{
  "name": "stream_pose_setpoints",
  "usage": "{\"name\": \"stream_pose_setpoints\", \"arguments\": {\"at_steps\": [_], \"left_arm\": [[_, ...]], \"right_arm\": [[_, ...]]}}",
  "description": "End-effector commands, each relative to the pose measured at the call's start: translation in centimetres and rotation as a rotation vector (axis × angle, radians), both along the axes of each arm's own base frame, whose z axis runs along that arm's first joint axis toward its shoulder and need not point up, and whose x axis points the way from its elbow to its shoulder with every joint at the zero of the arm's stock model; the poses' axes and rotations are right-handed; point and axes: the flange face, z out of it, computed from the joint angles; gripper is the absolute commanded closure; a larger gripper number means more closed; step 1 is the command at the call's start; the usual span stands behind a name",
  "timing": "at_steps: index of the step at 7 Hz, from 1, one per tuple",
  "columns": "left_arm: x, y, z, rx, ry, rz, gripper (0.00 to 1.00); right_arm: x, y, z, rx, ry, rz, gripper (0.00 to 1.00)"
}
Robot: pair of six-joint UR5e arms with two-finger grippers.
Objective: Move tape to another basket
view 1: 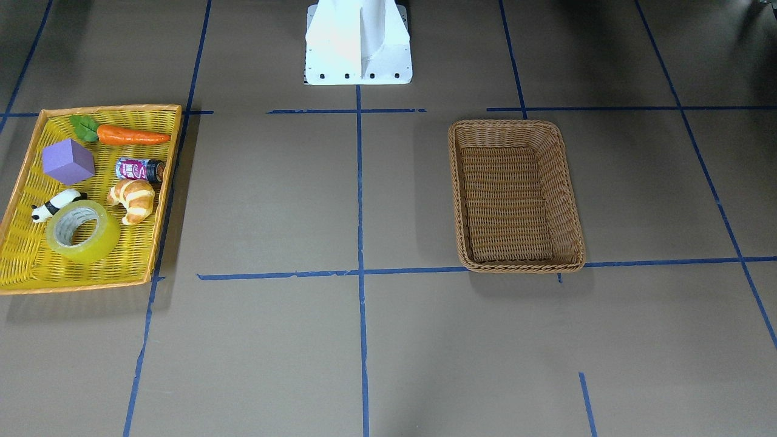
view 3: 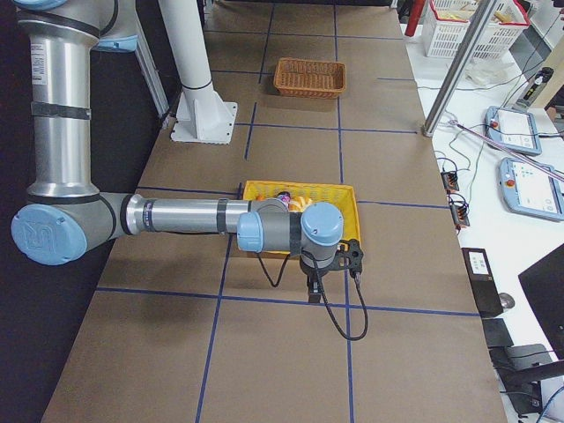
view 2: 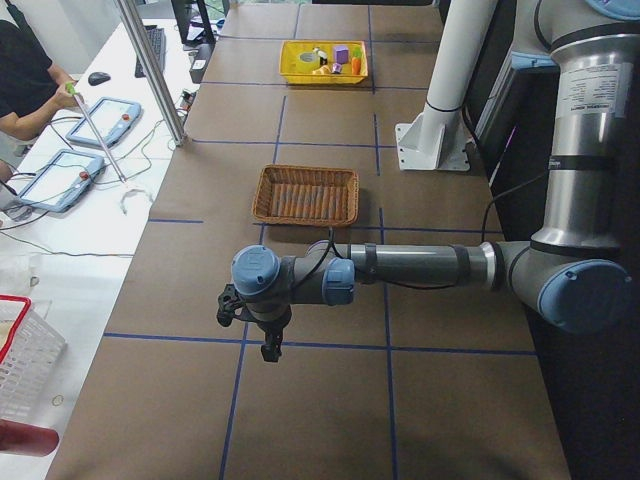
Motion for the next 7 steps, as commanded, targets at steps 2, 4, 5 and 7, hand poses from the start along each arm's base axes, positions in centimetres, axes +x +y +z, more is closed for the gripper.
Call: {"name": "stream_pose_setpoints", "arguments": {"at_steps": [2, 4, 5, 7], "left_arm": [[0.0, 0.0, 0.0, 0.000, 0.000, 0.000, 0.00], [0.0, 0.0, 0.0, 0.000, 0.000, 0.000, 0.00], [0.0, 0.0, 0.1, -0.001, 0.000, 0.000, 0.00], [0.0, 0.0, 0.0, 0.000, 0.000, 0.000, 0.00]], "right_arm": [[0.0, 0.0, 0.2, 0.000, 0.006, -0.001, 0.00], [0.0, 0.0, 0.0, 0.000, 0.003, 0.002, 0.00], [0.0, -0.1, -0.3, 0.008, 0.003, 0.001, 0.00], [-0.8, -1.5, -1.7, 0.012, 0.004, 0.007, 0.00]]}}
